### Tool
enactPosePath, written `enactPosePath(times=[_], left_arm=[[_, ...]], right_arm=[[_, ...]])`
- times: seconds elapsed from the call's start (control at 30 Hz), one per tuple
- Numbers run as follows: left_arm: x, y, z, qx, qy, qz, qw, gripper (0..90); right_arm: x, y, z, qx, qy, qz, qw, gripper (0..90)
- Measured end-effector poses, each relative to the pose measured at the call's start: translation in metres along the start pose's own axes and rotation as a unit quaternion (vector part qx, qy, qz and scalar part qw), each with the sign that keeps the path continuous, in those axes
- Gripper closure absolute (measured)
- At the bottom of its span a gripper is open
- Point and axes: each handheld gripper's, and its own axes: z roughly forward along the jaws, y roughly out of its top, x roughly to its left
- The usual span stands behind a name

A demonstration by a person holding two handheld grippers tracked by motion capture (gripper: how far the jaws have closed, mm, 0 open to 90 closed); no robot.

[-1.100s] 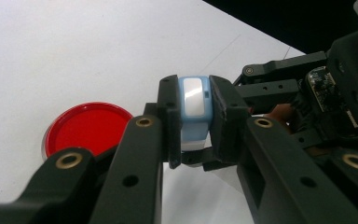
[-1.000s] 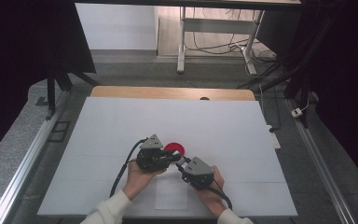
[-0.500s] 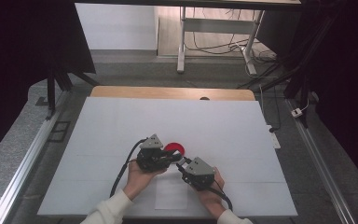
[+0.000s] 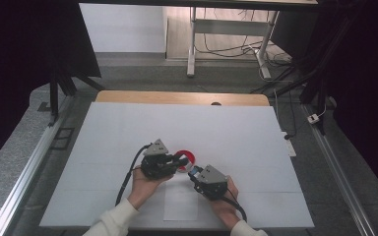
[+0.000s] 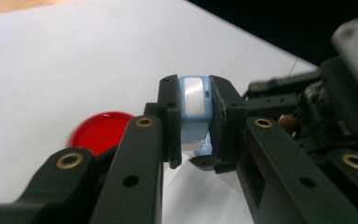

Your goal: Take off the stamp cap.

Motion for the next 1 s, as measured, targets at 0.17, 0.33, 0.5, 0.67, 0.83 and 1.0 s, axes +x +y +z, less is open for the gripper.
enactPosePath(times=[0.17,0.33,0.5,0.67,0.83,1.0], left_arm=[[0.005,0.0,-0.002,0.001,-0.007,-0.009,0.9999,75.8],[0.0,-0.001,0.002,0.01,-0.012,0.0,0.9999,75.7],[0.002,-0.002,0.002,0.01,-0.012,-0.002,0.9999,75.7],[0.003,-0.002,0.002,0.013,-0.011,-0.002,0.9999,75.6],[0.003,-0.002,0.001,0.012,-0.009,-0.001,0.9999,75.6],[0.004,-0.002,0.001,0.013,-0.009,0.0,0.9999,75.6]], right_arm=[[-0.002,0.001,-0.003,-0.008,-0.004,-0.001,1.0,65.4],[-0.003,0.0,-0.004,-0.009,-0.002,0.006,0.9999,65.3],[-0.005,-0.001,-0.005,-0.011,0.001,0.006,0.9999,65.3],[-0.006,-0.002,-0.007,-0.014,0.003,0.007,0.9999,65.1],[-0.009,-0.004,-0.008,-0.013,0.004,0.012,0.9998,65.1],[-0.015,-0.007,-0.012,-0.008,0.003,0.015,0.9999,65.1]])
